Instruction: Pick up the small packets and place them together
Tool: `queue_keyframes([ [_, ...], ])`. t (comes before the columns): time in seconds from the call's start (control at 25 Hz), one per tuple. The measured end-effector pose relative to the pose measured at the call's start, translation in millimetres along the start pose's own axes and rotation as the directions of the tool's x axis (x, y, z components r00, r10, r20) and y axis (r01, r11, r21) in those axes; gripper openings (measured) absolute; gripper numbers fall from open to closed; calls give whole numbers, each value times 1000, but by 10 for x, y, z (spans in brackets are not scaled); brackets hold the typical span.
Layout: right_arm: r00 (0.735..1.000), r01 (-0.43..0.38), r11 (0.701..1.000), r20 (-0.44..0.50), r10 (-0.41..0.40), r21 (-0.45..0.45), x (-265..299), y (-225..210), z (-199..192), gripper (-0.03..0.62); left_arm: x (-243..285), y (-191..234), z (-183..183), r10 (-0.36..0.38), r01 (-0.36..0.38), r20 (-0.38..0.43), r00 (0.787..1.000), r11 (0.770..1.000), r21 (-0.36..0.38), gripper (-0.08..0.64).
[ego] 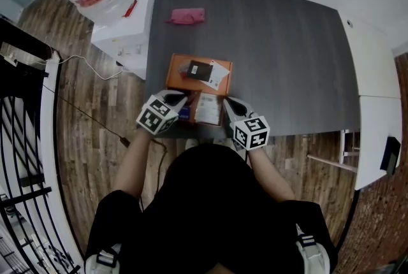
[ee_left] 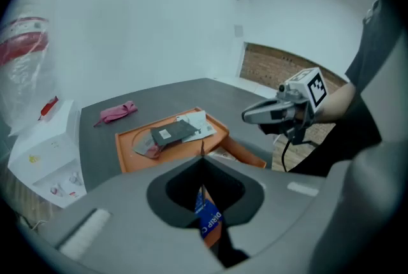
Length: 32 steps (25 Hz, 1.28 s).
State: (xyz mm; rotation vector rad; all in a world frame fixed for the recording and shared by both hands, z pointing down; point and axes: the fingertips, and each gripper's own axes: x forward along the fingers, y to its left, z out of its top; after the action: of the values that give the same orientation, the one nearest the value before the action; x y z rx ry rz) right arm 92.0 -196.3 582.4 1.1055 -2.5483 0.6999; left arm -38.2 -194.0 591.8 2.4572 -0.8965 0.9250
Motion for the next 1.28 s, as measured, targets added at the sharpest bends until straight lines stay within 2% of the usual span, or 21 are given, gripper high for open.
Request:
queue_keyframes([
  [0.12,1000,-5,1000,3,5,-13,30,31,46,3,-123,-1,210,-47,58,117,992,994,-97,0],
  [0.24,1000,-7,1000,7,7,-22,42,45,80,3,-209,146,385,-31,80,223,974,973,-217,0],
  [0.36,1000,-2,1000,6,2,-27,49,34,95,3,-203,322,506,3,70,263,965,961,-267,0],
  [0.52,1000,9,1000,11,-8,-26,60,24,128,3,-80,487,640,5,88,279,960,944,-319,0],
  [0.6,1000,15,1000,14,-15,-25,68,16,146,3,16,585,668,16,97,280,960,918,-385,0],
  [0.76,999,33,999,21,-33,-17,68,-34,182,3,245,772,654,32,102,236,971,838,-537,0],
  [0.84,999,46,999,27,-46,-7,55,-77,193,3,347,840,604,43,69,181,983,820,-569,0],
  [0.92,998,62,998,31,-62,0,38,-123,199,3,439,895,518,59,10,105,993,828,-561,0],
  [1.04,996,82,997,33,-82,11,16,-178,198,3,523,951,414,79,-52,26,997,841,-538,2],
  [1.28,994,101,994,25,-102,28,1,-245,162,3,574,1056,504,131,-95,35,991,857,-506,6],
])
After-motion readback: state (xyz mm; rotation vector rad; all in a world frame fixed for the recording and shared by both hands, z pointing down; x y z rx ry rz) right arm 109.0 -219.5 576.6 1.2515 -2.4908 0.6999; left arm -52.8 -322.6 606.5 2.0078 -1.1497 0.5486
